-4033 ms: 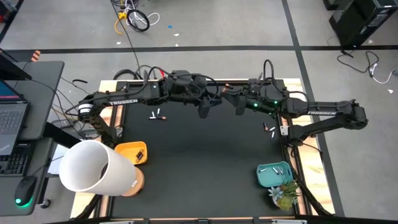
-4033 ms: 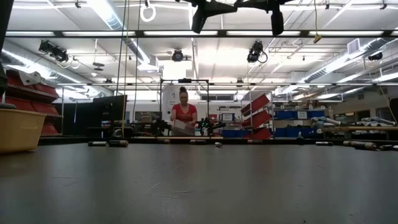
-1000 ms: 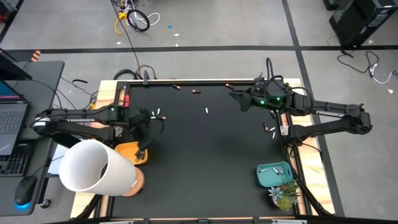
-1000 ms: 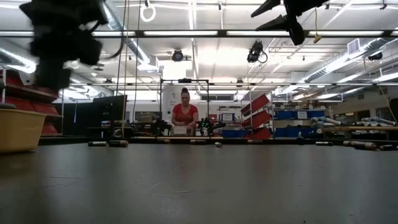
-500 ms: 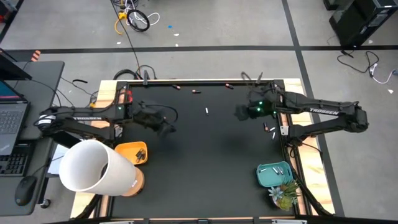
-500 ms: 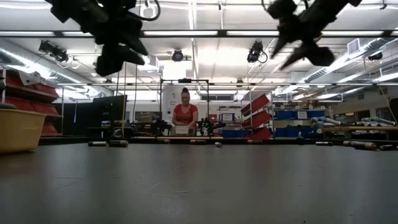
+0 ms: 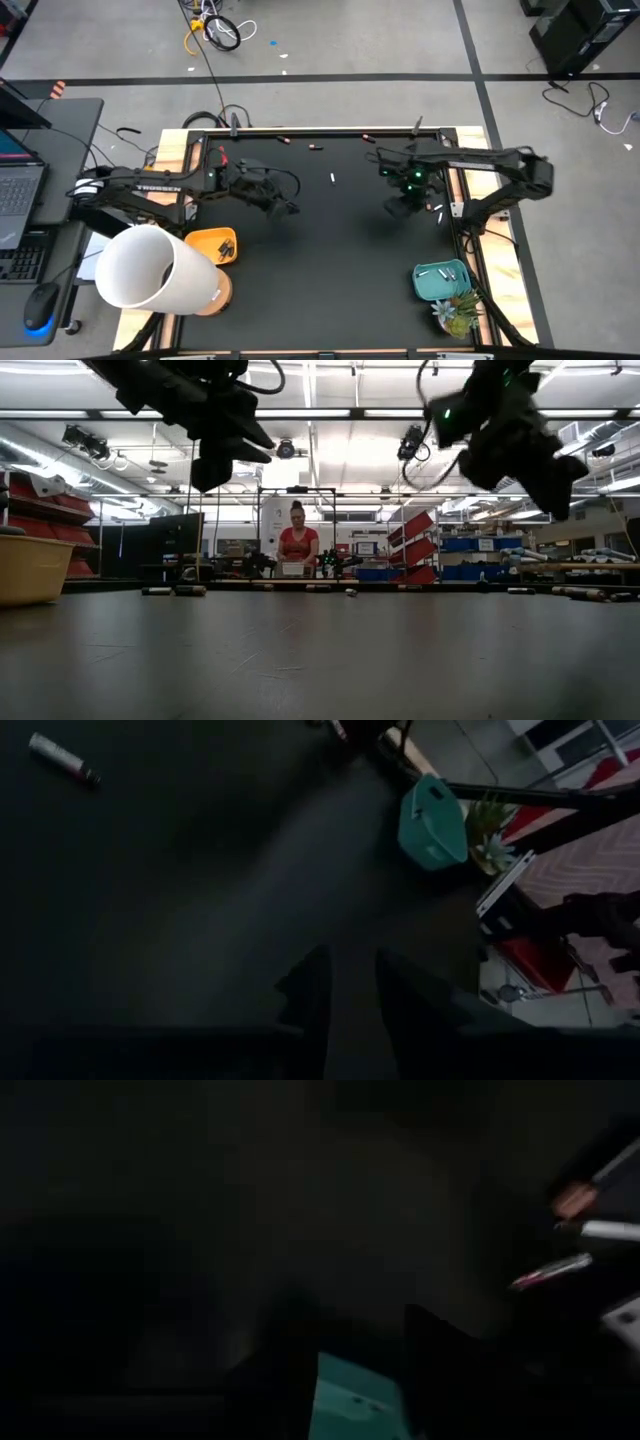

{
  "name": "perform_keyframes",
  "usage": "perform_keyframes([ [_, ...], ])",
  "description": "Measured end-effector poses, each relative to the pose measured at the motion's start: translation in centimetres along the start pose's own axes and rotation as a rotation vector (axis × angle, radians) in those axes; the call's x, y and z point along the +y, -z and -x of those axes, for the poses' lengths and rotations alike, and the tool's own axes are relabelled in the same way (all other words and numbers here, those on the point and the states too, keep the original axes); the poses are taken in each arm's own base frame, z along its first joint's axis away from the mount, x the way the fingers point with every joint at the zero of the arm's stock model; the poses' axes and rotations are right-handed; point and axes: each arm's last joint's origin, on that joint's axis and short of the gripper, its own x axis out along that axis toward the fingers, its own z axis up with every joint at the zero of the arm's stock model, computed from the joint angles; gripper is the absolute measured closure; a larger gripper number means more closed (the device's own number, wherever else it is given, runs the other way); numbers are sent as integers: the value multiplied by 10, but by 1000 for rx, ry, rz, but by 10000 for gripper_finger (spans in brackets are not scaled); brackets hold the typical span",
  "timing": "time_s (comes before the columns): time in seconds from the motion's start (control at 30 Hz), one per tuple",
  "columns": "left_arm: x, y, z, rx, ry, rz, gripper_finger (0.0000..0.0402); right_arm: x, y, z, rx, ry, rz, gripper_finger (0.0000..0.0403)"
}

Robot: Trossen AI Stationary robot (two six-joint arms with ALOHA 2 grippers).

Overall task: Sort batteries
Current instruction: Put the black battery into the yellow bin

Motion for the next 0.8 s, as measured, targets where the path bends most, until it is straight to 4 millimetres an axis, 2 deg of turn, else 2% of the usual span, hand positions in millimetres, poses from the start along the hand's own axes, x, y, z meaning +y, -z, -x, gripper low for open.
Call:
perform_keyframes([
  [0.2,-12,-13,6,-25,4,-36,305,-18,-38,-16,103,25,17,268],
  [0.37,-21,-19,9,-33,13,-65,305,-44,-59,-19,131,26,-16,268],
  [0.63,-22,-15,8,-11,-5,-63,305,-94,-73,-7,106,34,-121,268],
  [0.8,-20,-14,8,-15,-33,-60,305,-115,-74,-3,103,66,-145,268],
])
